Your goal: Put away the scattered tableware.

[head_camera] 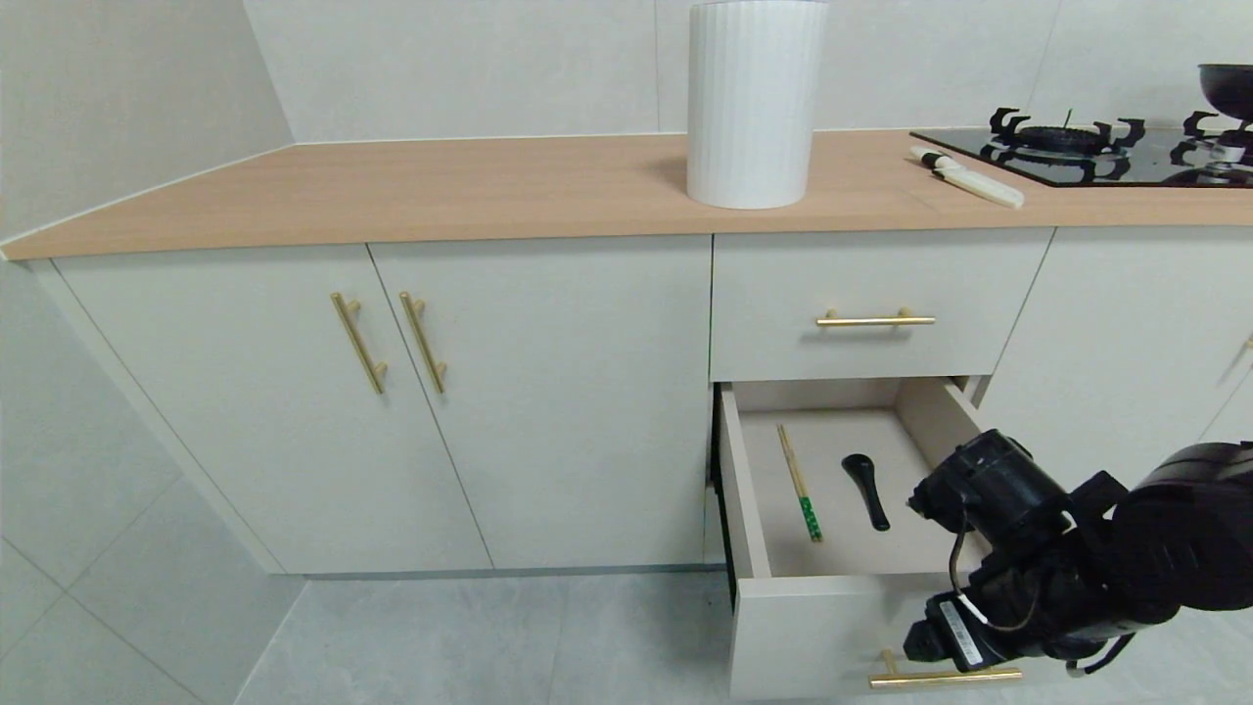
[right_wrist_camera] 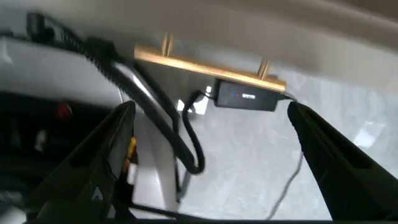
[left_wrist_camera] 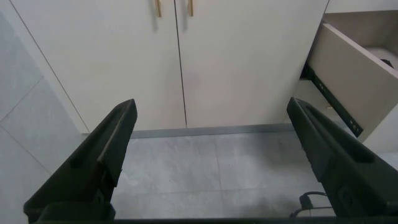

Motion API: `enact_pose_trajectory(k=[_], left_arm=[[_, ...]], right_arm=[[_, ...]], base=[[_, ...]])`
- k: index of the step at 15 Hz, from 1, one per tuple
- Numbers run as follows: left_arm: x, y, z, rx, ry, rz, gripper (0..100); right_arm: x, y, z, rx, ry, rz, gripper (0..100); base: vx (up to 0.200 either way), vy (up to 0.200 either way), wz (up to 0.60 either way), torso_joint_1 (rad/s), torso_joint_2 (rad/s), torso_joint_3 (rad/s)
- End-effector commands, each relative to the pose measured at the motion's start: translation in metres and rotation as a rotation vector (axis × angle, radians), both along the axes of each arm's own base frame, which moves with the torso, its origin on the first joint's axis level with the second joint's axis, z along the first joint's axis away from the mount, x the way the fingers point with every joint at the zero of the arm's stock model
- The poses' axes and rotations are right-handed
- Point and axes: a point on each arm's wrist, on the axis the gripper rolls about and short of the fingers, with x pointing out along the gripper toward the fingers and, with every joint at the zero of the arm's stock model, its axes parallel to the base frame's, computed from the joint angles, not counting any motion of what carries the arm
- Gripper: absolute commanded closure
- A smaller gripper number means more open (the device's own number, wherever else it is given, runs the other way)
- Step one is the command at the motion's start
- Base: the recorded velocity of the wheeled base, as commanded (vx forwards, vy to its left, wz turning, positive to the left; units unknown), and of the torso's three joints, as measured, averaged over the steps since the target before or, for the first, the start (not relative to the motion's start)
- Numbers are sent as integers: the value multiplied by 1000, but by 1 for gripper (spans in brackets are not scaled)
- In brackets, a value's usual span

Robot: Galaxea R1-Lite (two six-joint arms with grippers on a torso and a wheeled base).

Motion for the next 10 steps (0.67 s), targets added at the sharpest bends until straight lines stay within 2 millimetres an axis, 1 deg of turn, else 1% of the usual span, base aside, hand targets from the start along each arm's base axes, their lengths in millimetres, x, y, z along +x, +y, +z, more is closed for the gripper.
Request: enact_pose_trajectory(k=[1,4,7,10], left_arm=[[0,0,0,0,-1,0,0],[0,0,0,0,-1,0,0],[0,0,0,0,-1,0,0],[0,0,0,0,0,0,0]], right_arm=[[14,-1,-1,8,-13,-54,0],[17,-1,3,9,-54,-64,0],[26,2,-3,19,-84,-70,0],[46,6,-12,57,-177,-93,0]], base=[[0,0,0,0,0,0],[0,0,0,0,0,0],[0,0,0,0,0,0],[0,0,0,0,0,0]])
